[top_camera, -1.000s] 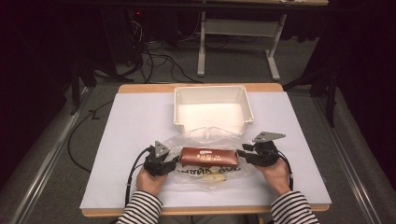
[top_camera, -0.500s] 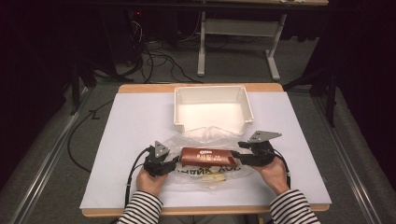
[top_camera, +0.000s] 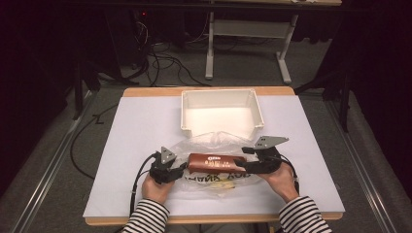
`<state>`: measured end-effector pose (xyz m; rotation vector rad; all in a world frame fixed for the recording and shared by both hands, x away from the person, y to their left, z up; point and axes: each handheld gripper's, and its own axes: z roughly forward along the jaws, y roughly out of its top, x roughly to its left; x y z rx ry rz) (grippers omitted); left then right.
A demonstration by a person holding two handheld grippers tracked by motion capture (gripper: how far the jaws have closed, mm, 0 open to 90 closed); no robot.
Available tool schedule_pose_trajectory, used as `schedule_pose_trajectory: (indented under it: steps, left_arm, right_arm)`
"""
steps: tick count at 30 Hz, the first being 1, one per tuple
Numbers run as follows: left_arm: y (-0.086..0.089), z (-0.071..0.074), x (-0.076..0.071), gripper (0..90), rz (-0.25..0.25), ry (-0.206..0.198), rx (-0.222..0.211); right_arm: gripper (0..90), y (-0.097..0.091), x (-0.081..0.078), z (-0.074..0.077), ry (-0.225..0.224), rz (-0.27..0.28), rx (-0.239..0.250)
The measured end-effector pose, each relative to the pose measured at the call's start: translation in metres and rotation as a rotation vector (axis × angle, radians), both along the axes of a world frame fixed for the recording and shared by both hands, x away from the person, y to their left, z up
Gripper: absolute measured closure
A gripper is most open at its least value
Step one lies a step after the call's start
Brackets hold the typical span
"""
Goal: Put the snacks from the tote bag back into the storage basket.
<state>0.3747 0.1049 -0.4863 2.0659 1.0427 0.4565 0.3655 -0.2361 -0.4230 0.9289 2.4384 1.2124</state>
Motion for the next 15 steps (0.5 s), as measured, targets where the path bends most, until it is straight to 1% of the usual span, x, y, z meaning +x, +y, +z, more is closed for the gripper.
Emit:
schedule_pose_trajectory:
  steps: [2,5,7,8,9,11,13,15]
  left_arm:
    - [0.000,0.000,0.000,49.1,-0.001,0.000,0.000]
    - [0.001,0.000,0.000,48.8,-0.003,0.003,-0.003]
    - [0.000,0.000,0.000,48.7,-0.003,0.001,-0.002]
    - [0.000,0.000,0.000,48.7,-0.003,0.002,-0.002]
    - [0.000,0.000,0.000,48.7,-0.003,0.002,-0.002]
    - [0.000,0.000,0.000,48.7,-0.003,0.002,-0.003]
    - [0.001,0.000,0.000,48.7,-0.003,0.002,-0.003]
    - [0.000,0.000,0.000,48.7,-0.003,0.002,-0.002]
  right_arm:
    - [40.8,0.004,0.001,0.001,-0.002,0.029,-0.007]
    - [40.0,0.008,0.003,-0.001,0.005,0.041,-0.015]
    - [39.3,0.012,0.004,-0.002,0.006,0.062,-0.017]
    - [38.5,0.017,0.003,-0.002,0.009,0.082,-0.021]
    - [38.5,0.017,0.003,-0.002,0.009,0.082,-0.021]
    - [37.3,0.022,0.004,-0.003,0.014,0.105,-0.038]
    - [34.8,0.029,0.006,-0.007,0.033,0.133,-0.055]
    - [34.1,0.031,0.007,-0.008,0.041,0.143,-0.058]
